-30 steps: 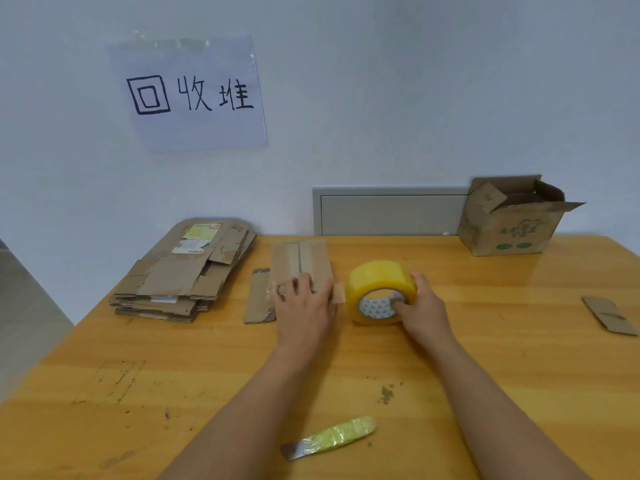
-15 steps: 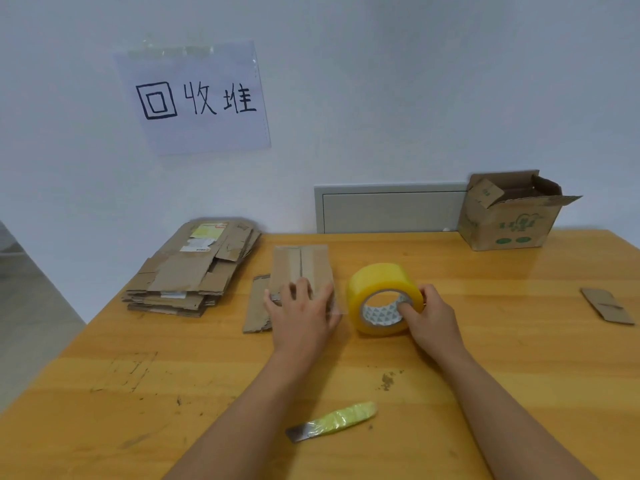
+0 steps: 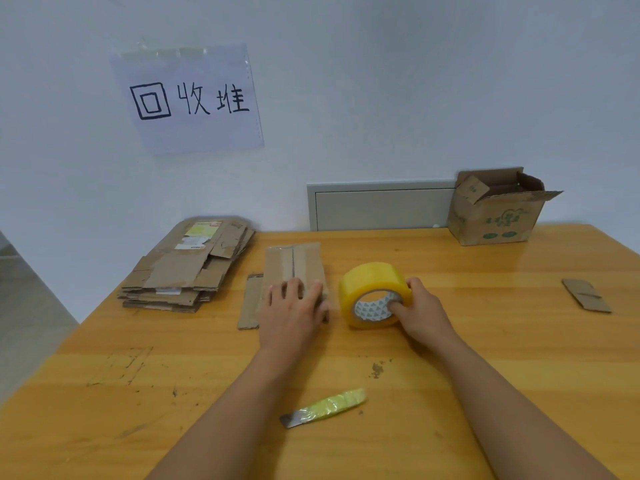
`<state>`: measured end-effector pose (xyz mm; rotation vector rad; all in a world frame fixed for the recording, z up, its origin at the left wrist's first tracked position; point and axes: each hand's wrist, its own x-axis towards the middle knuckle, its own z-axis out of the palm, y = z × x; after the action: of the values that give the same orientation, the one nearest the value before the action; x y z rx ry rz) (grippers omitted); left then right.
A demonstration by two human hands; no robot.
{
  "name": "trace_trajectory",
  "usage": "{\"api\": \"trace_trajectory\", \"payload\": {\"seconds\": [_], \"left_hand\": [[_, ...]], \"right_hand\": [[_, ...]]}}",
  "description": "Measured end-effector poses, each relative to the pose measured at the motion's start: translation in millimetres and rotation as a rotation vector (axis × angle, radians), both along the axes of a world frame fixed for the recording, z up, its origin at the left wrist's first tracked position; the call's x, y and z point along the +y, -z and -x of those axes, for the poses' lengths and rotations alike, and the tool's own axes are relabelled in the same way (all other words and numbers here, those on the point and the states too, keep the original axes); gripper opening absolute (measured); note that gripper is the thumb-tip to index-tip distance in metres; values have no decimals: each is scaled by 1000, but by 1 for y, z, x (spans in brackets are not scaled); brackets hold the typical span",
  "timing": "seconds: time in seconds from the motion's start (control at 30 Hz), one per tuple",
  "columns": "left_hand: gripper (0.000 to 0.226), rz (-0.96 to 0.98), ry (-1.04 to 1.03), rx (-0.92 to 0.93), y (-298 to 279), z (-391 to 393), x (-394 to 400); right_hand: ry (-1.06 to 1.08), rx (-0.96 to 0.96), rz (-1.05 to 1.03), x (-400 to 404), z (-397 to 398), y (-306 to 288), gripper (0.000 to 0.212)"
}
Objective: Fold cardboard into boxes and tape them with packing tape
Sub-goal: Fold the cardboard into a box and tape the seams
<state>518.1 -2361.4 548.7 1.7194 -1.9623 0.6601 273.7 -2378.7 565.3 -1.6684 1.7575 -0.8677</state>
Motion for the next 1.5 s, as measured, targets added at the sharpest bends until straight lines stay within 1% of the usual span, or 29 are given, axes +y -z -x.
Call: {"api": "trace_trajectory", "payload": {"seconds": [0.07, 0.17, 0.2, 0.23, 0.3, 0.33, 0.37, 0.4, 0.47, 0.53, 0.6, 0.7, 0.77, 0.83, 0.87, 0.97, 1.03, 1.07, 1.1, 1.13, 1.17, 1.2, 1.23, 1.27, 1.3, 1.33, 1.37, 1.43, 1.5], "left_hand": [[31, -10, -10, 13, -4, -6, -2], [26, -46, -25, 28, -7, -9, -5], [26, -60, -36, 32, -8, -7, -6], [26, -70, -50, 38, -8, -5, -5], [25, -60, -68, 49, -8, -1, -5], [25, -57, -65, 54, -8, -2, -5], [25, -61, -56, 54, -8, -3, -5], [25, -68, -48, 49, -8, -5, -5], [26, -86, -38, 38, -9, -9, -6], [26, -103, -33, 42, -10, -11, -7], [25, -113, -31, 58, -12, -10, -7], [23, -132, -24, 81, -13, -9, -7], [23, -128, -17, 79, -13, -12, -8], [23, -121, -15, 73, -13, -17, -11], [23, -119, -17, 77, -13, -17, -12], [22, -128, -26, 108, -12, -15, -12], [23, -136, -28, 125, -10, -15, -11], [24, -140, -26, 132, -8, -15, -10], [26, -143, -23, 140, -7, -15, -10], [29, -142, -19, 149, -5, -16, -9], [32, -139, -13, 161, -5, -16, -9], [33, -139, -6, 173, -5, -16, -8], [34, -140, 2, 181, -4, -17, -8], [33, -137, 10, 184, -4, -17, -7], [33, -133, 17, 183, -4, -18, -7], [36, -131, 23, 181, -5, -19, -5], [39, -135, 31, 178, -5, -21, -5], [39, -149, 47, 185, -6, -24, -3], [43, -167, 61, 203, -5, -26, -3]], "right_hand": [[53, 72, 82, 0, 9, -5, 27], [152, 186, 290, 3, 20, -5, 44], [180, 175, 322, 4, 19, -2, 49], [207, 101, 304, 5, 16, 1, 52], [237, -134, 153, 6, 9, 6, 51], [227, -209, 67, 6, 8, 8, 48], [205, -229, 16, 6, 9, 9, 44], [179, -213, 17, 5, 13, 8, 37], [194, -126, 117, 2, 27, 4, 30], [333, -52, 243, -3, 48, 0, 38], [448, -89, 261, -4, 61, 0, 46], [456, -200, 165, -3, 62, 9, 50], [399, -165, 184, -2, 67, 15, 37], [419, -133, 234, -2, 76, 14, 27], [448, -131, 261, -2, 80, 13, 29], [494, -159, 264, -2, 78, 9, 47], [533, -165, 246, 2, 73, 6, 67], [575, -113, 289, 6, 69, 3, 76], [601, -22, 400, 13, 62, -1, 79], [584, 71, 555, 21, 52, -5, 76], [516, 143, 703, 28, 39, -8, 69], [386, 207, 797, 36, 24, -10, 60], [161, 245, 787, 44, 10, -10, 52], [-108, 271, 661, 53, -4, -10, 48], [-367, 311, 428, 63, -16, -12, 47], [-572, 373, 210, 72, -27, -11, 48], [-703, 449, 92, 78, -36, -9, 48], [-817, 564, 66, 89, -51, -6, 45], [-857, 586, 69, 94, -60, -8, 36]]}}
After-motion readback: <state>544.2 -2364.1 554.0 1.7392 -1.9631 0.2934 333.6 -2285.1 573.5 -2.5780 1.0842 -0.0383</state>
